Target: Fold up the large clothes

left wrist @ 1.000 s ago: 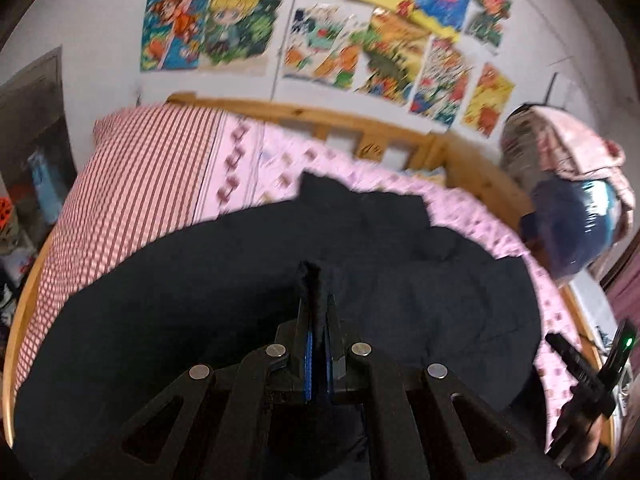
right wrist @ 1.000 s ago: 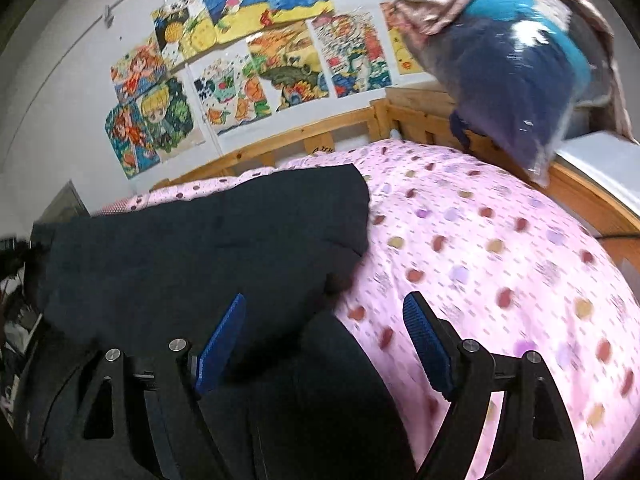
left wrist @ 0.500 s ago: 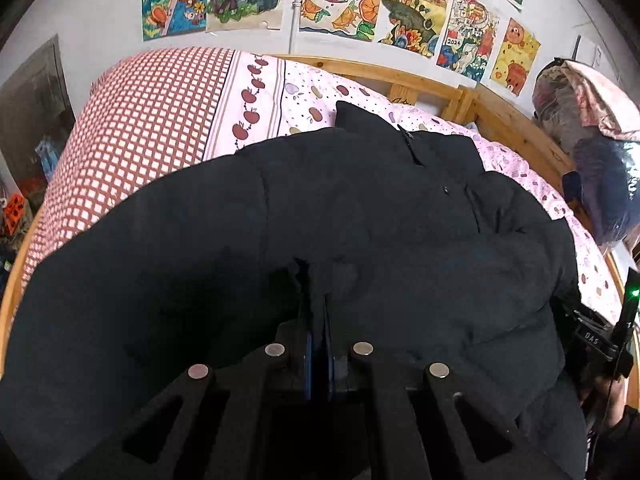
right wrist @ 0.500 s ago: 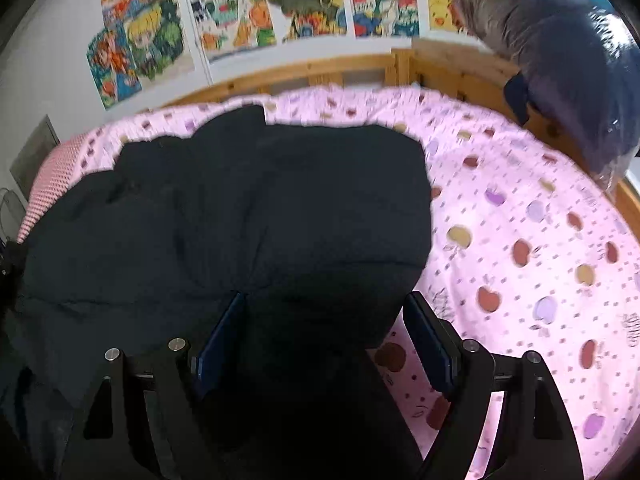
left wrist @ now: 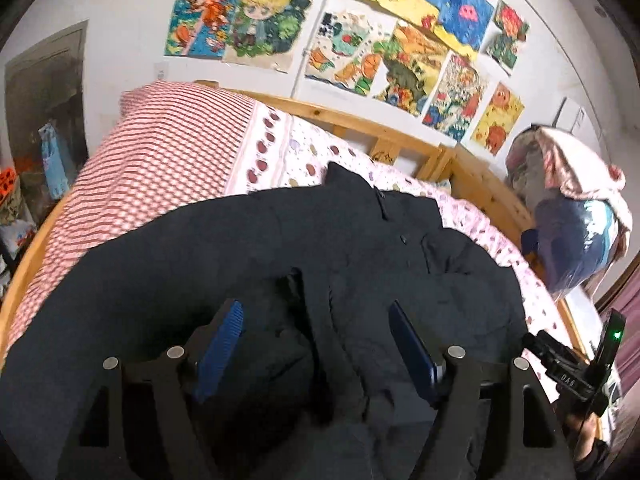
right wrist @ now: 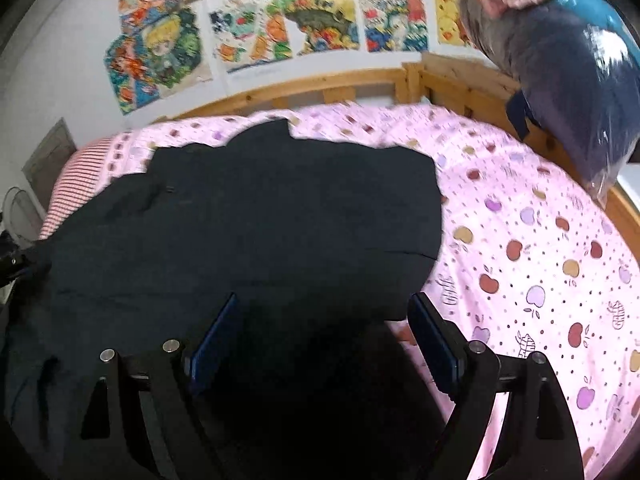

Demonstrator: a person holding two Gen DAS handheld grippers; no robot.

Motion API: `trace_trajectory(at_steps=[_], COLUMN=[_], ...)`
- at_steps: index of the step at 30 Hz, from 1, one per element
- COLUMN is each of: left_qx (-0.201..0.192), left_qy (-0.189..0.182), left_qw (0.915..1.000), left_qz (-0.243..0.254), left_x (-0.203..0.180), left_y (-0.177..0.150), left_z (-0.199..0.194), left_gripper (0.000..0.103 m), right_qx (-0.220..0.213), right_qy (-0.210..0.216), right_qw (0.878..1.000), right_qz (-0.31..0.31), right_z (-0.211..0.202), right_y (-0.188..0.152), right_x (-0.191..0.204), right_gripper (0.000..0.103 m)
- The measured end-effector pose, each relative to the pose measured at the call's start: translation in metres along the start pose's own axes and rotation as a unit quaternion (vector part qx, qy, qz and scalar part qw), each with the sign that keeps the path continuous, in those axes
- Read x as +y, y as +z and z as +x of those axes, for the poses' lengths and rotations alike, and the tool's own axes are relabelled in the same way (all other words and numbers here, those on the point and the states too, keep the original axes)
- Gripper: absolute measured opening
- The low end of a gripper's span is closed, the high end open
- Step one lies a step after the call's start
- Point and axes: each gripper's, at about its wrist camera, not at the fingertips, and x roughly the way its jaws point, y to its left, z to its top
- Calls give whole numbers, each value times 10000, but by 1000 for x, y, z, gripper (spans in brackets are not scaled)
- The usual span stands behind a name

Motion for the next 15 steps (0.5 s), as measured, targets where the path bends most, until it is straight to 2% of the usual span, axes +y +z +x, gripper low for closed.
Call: trace_trajectory(at_steps=[2, 4, 8, 11, 15], left_qx=[-116, -225, -184, -57, -150], left_qy=[-15, 18, -125, -152, -102], left_qw=[9999, 9994, 9965, 9917, 9817], left_qz=[-103, -249, -801, -1275, -1897], left_x=[9, 20, 51, 68, 89], left_y=[-3, -8, -29, -58, -106], left_z=[-19, -40, -77, -101, -134], left_gripper=[76, 83, 90, 92, 95], right_qx=[-56, -100, -155, -173, -167], right_qy=[124, 275, 559, 778, 1012], right_qw=[9999, 9994, 9972, 9945, 9896], right_qz=[-67, -171, -472, -682, -1008], right_z=[-9, -18, -31, -37, -42], right_y=[2, 3, 1, -2, -9], right_x=[9, 24, 62, 88, 130], right_gripper=[82, 82, 82, 82, 82])
